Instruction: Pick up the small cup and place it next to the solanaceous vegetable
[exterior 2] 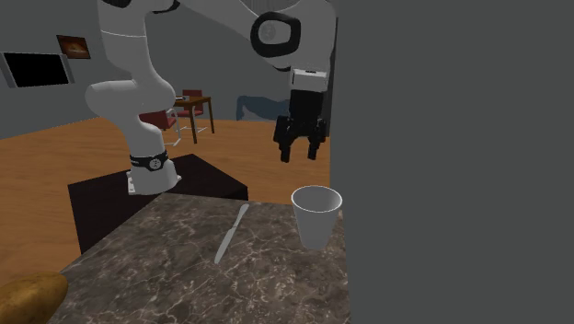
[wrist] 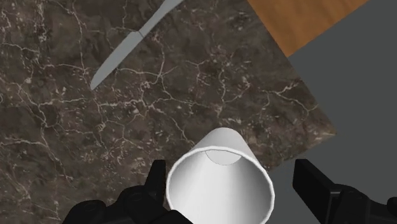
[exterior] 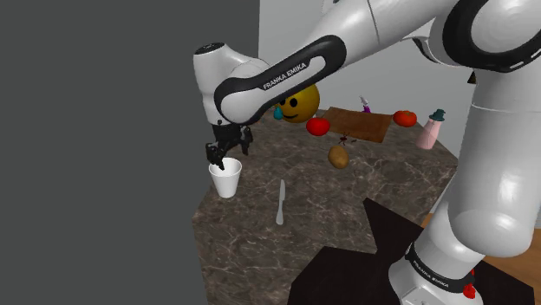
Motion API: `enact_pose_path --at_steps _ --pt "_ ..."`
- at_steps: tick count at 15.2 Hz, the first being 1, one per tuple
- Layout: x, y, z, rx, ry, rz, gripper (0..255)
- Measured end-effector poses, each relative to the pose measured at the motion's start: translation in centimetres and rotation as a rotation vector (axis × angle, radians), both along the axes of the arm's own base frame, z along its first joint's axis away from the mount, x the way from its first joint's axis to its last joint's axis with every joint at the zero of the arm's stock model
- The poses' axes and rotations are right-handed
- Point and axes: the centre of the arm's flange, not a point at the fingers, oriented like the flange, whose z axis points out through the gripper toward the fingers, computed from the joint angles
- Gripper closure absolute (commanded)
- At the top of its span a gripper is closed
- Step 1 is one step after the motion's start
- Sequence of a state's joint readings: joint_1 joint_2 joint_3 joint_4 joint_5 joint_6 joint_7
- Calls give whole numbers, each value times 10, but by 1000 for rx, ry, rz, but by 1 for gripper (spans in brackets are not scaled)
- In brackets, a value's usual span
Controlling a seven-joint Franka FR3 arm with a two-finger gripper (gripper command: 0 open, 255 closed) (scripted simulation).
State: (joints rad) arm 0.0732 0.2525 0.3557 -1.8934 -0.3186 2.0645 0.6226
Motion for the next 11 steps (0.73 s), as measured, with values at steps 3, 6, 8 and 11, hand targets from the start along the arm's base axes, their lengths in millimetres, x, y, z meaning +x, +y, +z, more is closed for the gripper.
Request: enact_pose_path --at_steps 3,6,8,11 --pt "27 16 -22 -9 -4 -10 0" --pt "55 36 -45 -19 -7 -19 0" --pt "69 43 -55 -25 -14 -24 0" --pt "71 42 -56 -23 -40 -23 0"
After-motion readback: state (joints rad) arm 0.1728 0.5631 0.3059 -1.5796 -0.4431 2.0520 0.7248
